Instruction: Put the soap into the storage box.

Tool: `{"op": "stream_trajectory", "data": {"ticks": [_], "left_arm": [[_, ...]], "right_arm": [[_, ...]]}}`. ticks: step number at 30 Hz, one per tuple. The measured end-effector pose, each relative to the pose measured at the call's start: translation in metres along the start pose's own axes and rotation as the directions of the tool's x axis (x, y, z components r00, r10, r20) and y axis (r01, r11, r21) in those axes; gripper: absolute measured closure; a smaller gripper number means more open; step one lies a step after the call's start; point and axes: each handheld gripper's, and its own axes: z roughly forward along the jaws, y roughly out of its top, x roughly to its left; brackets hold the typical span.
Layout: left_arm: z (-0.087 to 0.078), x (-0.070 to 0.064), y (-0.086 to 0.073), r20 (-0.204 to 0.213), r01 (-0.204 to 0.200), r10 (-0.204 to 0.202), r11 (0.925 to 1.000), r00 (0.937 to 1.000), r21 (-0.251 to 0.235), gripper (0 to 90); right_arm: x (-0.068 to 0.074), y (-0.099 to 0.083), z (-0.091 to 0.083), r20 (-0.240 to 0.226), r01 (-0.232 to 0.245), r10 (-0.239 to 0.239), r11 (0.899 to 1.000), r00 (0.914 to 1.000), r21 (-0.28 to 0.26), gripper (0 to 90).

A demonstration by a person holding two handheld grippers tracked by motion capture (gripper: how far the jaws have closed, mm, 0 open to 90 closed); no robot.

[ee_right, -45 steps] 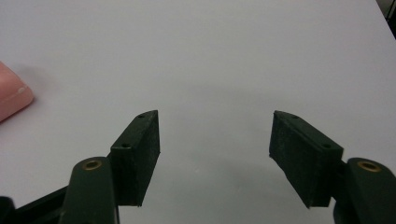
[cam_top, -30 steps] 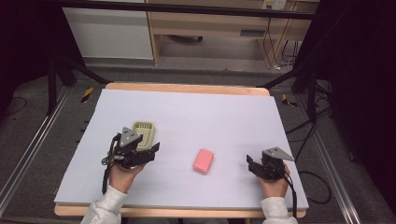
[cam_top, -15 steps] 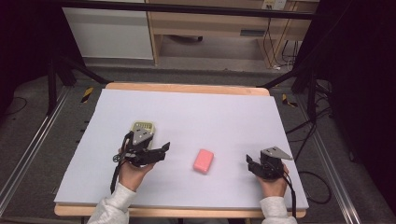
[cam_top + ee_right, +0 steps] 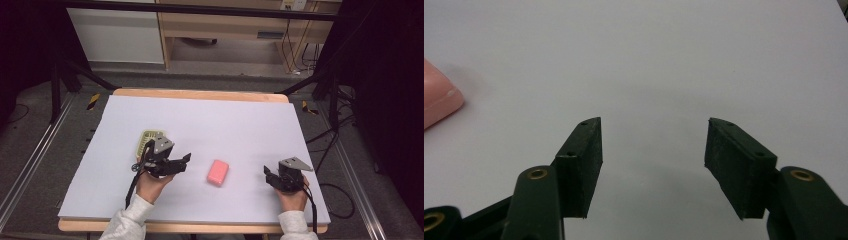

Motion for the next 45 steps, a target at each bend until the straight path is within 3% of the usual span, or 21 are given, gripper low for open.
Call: {"op": "stream_trajectory", "data": {"ticks": [14, 20, 45], "left_arm": [[0.013, -0.020, 0.006, 0.037, -0.029, 0.028, 0.9994, 0.9989, 0.020, 29.2], [0.019, -0.028, 0.006, 0.057, -0.022, 0.021, 0.9996, 0.9982, 0.020, 30.0], [0.046, -0.062, 0.004, 0.100, -0.076, 0.067, 0.9934, 0.9927, 0.086, 29.4]], "right_arm": [[-0.001, 0.000, 0.000, 0.002, 0.001, -0.001, 1.000, 1.0000, -0.003, 38.5], [0.000, -0.001, -0.001, 0.006, 0.005, -0.005, 1.000, 1.0000, 0.000, 38.5], [-0.003, -0.002, -0.003, 0.001, 0.003, -0.003, 1.000, 1.0000, -0.005, 40.7]]}}
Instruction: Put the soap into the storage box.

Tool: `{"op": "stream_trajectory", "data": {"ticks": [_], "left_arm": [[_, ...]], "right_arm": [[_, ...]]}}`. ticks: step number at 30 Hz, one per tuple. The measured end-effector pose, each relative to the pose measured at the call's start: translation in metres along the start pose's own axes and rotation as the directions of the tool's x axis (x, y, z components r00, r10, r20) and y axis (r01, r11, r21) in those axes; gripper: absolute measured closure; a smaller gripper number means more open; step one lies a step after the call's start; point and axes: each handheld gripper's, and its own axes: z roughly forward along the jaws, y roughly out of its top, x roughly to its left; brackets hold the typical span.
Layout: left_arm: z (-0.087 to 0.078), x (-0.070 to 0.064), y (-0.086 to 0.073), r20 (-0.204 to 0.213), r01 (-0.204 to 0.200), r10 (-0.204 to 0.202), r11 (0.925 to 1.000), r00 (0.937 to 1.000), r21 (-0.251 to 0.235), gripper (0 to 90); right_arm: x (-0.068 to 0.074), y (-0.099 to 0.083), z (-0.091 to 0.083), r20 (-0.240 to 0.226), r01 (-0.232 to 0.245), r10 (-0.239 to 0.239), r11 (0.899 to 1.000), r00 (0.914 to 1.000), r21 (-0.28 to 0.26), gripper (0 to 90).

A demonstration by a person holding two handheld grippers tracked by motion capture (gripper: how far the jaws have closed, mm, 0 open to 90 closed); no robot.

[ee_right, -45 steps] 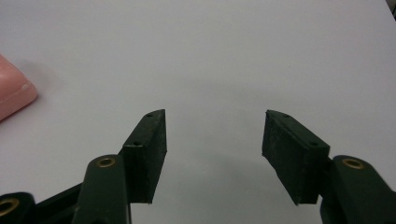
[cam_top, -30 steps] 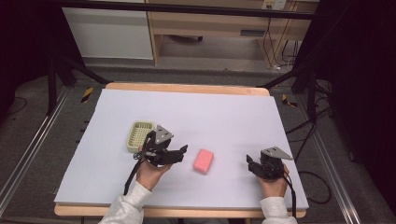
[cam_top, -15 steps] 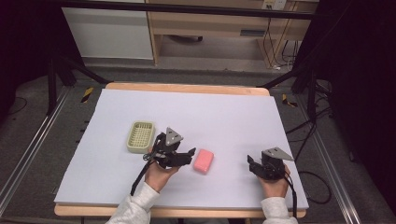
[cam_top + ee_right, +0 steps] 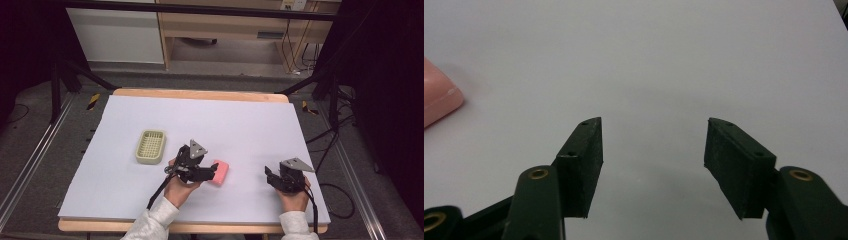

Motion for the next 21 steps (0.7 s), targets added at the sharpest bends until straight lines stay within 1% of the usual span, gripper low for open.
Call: {"op": "stream_trajectory", "data": {"ticks": [8, 11, 16, 21], "left_arm": [[0.011, -0.006, -0.002, 0.003, -0.013, 0.013, 0.9995, 0.9999, 0.030, 27.6], [0.014, -0.007, -0.002, 0.004, -0.010, 0.010, 0.9991, 0.9999, 0.042, 27.3], [0.019, -0.010, -0.003, 0.017, -0.007, 0.006, 0.9986, 0.9998, 0.053, 26.4], [0.025, -0.013, -0.004, 0.014, -0.010, 0.009, 0.9975, 0.9999, 0.070, 25.0]], "right_arm": [[0.000, 0.000, 0.000, -0.002, 0.003, -0.003, 1.000, 1.0000, 0.003, 43.8], [0.000, 0.000, 0.000, -0.004, 0.003, -0.003, 1.000, 1.0000, 0.005, 44.4], [0.001, 0.001, 0.001, -0.011, 0.001, -0.001, 1.000, 0.9999, 0.009, 46.7], [0.000, 0.001, 0.001, -0.019, 0.002, -0.002, 1.000, 0.9998, 0.012, 49.0]]}}
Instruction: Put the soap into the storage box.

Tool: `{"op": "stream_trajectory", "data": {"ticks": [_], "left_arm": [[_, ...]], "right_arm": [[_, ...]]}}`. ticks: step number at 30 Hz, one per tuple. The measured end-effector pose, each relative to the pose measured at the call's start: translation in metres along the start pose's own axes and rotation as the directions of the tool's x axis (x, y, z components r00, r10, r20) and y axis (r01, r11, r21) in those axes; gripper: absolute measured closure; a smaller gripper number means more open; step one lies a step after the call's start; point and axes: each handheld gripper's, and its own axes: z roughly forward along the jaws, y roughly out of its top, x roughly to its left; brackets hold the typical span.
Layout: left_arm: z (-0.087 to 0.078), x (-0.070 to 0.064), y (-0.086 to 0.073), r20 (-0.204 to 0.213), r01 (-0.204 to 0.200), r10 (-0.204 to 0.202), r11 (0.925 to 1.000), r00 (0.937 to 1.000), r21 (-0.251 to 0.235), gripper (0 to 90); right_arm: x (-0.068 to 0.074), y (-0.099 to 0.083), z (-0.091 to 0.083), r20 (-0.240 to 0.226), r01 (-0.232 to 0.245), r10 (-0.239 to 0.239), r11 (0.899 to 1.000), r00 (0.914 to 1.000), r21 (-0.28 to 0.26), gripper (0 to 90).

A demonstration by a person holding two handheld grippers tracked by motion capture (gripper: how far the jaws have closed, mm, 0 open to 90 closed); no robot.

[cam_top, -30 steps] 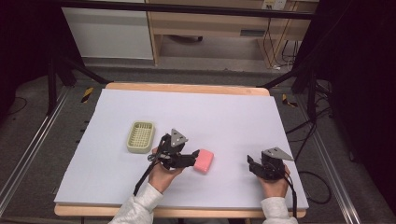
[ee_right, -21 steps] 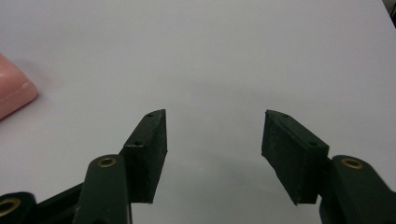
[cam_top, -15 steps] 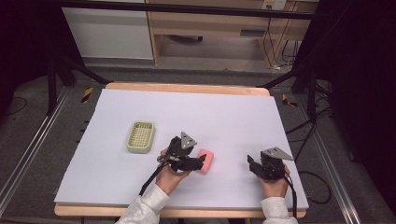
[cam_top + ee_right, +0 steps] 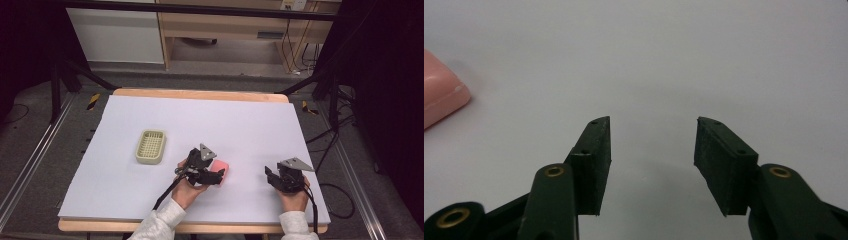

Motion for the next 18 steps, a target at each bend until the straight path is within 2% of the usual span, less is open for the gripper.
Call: {"op": "stream_trajectory", "data": {"ticks": [2, 7, 18], "left_arm": [[0.002, -0.001, 0.000, 0.005, 0.009, -0.009, 1.0000, 1.0000, 0.003, 24.8], [0.008, -0.004, 0.000, 0.007, 0.000, 0.000, 0.9997, 1.0000, 0.024, 23.9], [0.020, -0.004, -0.001, -0.006, 0.002, -0.001, 0.9976, 1.0000, 0.070, 22.5]], "right_arm": [[0.000, 0.000, 0.000, -0.003, -0.001, 0.001, 1.000, 1.0000, 0.001, 49.4], [0.000, 0.000, 0.000, -0.003, -0.002, 0.002, 1.000, 1.0000, 0.000, 49.6], [0.000, 0.000, 0.000, -0.004, -0.002, 0.002, 1.000, 1.0000, 0.001, 48.7]]}}
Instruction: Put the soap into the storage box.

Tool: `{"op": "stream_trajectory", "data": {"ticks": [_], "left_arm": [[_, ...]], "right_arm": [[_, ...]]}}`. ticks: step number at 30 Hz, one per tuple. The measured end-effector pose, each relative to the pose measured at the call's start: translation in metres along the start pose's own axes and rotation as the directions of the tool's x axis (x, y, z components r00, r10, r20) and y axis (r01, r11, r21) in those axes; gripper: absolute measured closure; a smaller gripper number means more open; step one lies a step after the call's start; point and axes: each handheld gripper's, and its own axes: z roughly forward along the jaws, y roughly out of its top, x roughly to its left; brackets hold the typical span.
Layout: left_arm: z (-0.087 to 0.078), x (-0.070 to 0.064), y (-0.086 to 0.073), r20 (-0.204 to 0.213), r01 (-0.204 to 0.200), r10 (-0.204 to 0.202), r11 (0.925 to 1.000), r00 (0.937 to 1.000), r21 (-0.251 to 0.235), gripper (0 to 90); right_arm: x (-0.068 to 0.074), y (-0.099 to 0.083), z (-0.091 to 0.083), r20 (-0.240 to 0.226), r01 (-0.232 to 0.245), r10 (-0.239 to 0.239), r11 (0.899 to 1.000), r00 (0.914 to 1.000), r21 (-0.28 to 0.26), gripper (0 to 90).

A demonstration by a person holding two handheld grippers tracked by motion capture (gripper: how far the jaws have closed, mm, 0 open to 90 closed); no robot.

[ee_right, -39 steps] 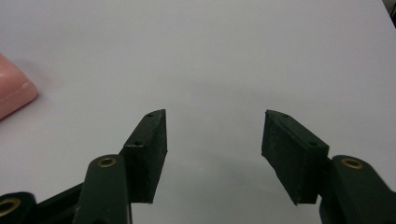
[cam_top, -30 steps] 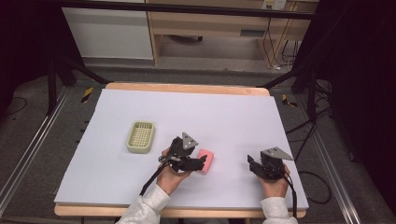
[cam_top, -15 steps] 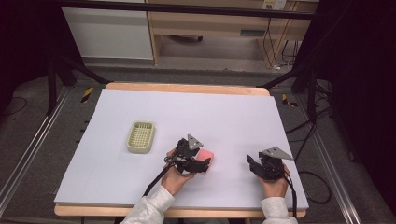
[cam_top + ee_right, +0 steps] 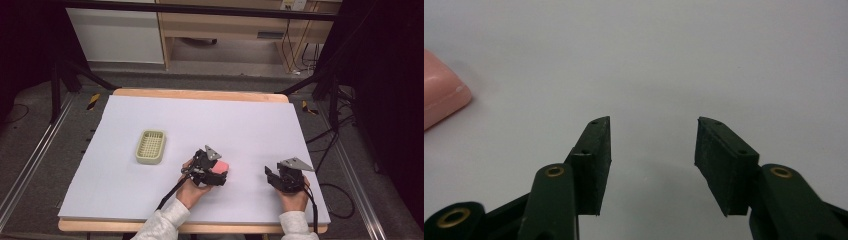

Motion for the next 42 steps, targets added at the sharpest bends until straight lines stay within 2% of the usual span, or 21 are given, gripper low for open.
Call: {"op": "stream_trajectory", "data": {"ticks": [10, 17, 25, 29, 32, 34, 39, 42], "left_arm": [[0.008, -0.001, -0.001, 0.006, 0.005, -0.006, 0.9995, 1.0000, 0.031, 22.0], [0.015, -0.002, -0.003, 0.020, 0.029, -0.030, 0.9984, 0.9993, 0.048, 22.3], [0.017, -0.001, -0.003, 0.043, 0.038, -0.040, 0.9972, 0.9983, 0.064, 28.4], [0.014, 0.000, -0.003, 0.048, 0.027, -0.031, 0.9967, 0.9983, 0.077, 34.3], [0.014, 0.001, -0.002, 0.052, 0.028, -0.032, 0.9965, 0.9982, 0.079, 35.2], [0.014, 0.001, -0.002, 0.051, 0.012, -0.017, 0.9961, 0.9986, 0.087, 35.0], [0.016, 0.000, 0.003, 0.041, 0.008, -0.012, 0.9955, 0.9991, 0.094, 28.9], [0.019, 0.000, 0.004, 0.031, -0.010, 0.007, 0.9927, 0.9995, 0.120, 28.8]], "right_arm": [[0.000, 0.000, 0.000, -0.005, -0.005, 0.005, 1.000, 1.0000, 0.006, 48.7], [0.000, 0.000, 0.000, -0.007, -0.004, 0.004, 1.000, 1.0000, 0.008, 48.7], [0.000, 0.000, 0.000, -0.011, -0.005, 0.005, 1.000, 0.9999, 0.010, 49.2], [0.000, 0.000, 0.000, -0.012, -0.006, 0.007, 1.000, 0.9999, 0.010, 49.6], [0.000, 0.000, 0.001, -0.010, -0.005, 0.005, 1.000, 0.9999, 0.011, 49.7], [0.000, 0.000, 0.000, -0.013, -0.008, 0.008, 1.000, 0.9999, 0.010, 49.9], [0.000, 0.000, 0.001, -0.012, -0.010, 0.011, 1.000, 0.9999, 0.012, 49.9], [0.000, 0.000, 0.000, -0.016, -0.012, 0.012, 1.000, 0.9998, 0.011, 50.1]]}}
